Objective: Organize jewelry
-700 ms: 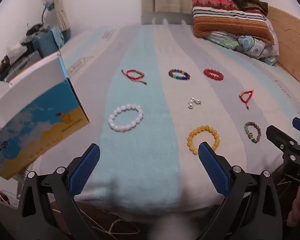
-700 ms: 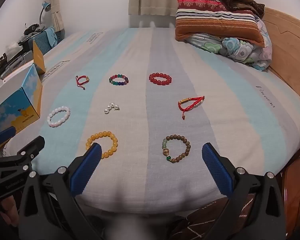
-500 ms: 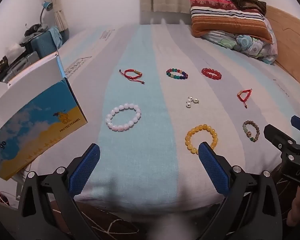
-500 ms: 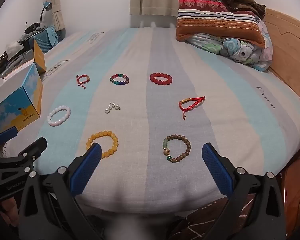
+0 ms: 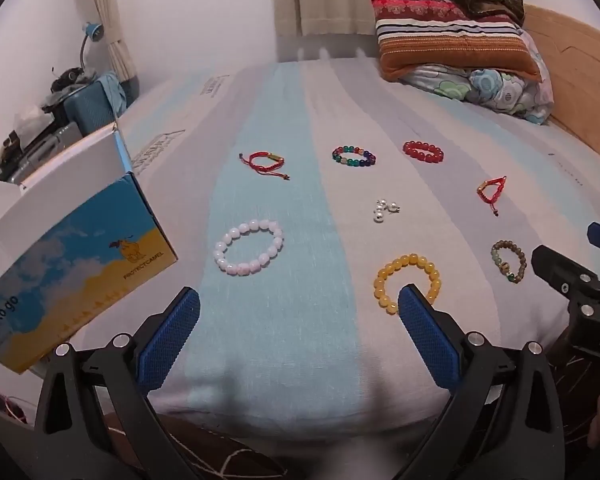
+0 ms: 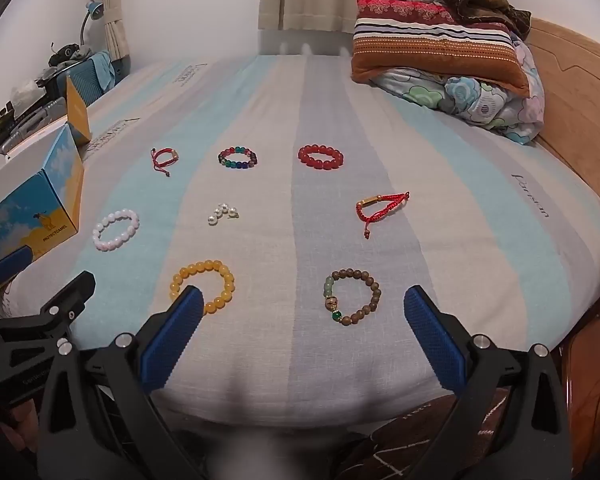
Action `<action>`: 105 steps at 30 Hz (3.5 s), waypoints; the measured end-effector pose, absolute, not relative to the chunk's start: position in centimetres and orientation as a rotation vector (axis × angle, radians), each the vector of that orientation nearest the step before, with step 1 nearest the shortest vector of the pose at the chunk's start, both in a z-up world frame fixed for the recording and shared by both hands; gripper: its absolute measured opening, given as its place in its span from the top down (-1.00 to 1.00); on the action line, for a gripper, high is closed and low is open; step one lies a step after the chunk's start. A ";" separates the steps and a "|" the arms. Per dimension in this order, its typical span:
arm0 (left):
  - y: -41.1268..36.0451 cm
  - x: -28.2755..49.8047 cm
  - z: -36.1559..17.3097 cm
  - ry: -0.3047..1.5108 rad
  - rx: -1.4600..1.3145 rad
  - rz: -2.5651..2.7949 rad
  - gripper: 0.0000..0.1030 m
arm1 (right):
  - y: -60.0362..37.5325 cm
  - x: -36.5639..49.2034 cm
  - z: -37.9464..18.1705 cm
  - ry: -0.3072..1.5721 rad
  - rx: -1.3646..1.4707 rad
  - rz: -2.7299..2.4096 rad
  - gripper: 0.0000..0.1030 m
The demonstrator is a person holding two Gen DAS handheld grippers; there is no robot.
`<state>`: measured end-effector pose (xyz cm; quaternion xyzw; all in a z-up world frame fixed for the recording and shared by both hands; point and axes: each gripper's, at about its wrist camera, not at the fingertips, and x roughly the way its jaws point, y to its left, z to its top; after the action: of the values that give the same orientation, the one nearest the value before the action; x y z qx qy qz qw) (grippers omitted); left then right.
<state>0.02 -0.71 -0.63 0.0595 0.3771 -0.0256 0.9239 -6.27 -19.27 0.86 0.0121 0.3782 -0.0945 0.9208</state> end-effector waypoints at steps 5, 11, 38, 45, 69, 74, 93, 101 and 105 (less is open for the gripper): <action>-0.5 0.3 -0.7 0.786 0.102 -0.056 -0.89 | -19.2 -6.2 0.5 0.782 0.024 -0.203 -0.86; -0.4 0.4 -0.8 0.790 0.094 -0.055 -0.89 | -19.5 -6.1 0.3 0.782 0.028 -0.208 -0.86; -0.4 0.3 -0.9 0.808 0.076 -0.060 -0.89 | -18.9 -6.1 0.2 0.784 0.012 -0.200 -0.86; -0.4 0.3 -0.9 0.807 0.073 -0.061 -0.89 | -18.8 -6.1 0.1 0.787 0.009 -0.200 -0.86; -0.3 0.2 -0.9 0.808 0.069 -0.059 -0.89 | -18.8 -6.1 0.0 0.785 0.007 -0.200 -0.86; -0.3 0.2 -0.9 0.809 0.070 -0.058 -0.89 | -18.8 -6.1 0.0 0.785 0.007 -0.200 -0.86; -0.5 0.9 -1.0 0.835 0.050 -0.072 -0.89 | -19.3 -5.8 1.1 0.761 -0.023 -0.226 -0.86; -1.3 2.3 0.2 0.831 0.042 -0.098 -0.89 | -20.9 -4.8 3.3 0.737 -0.035 -0.247 -0.86; -2.5 3.5 0.2 0.853 0.062 -0.139 -0.89 | -22.1 -3.6 4.0 0.758 -0.046 -0.256 -0.86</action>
<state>3.51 -2.53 0.19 0.0302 0.4134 -0.0672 0.9076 -3.65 -22.12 3.99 -0.0224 0.3692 -0.1248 0.9207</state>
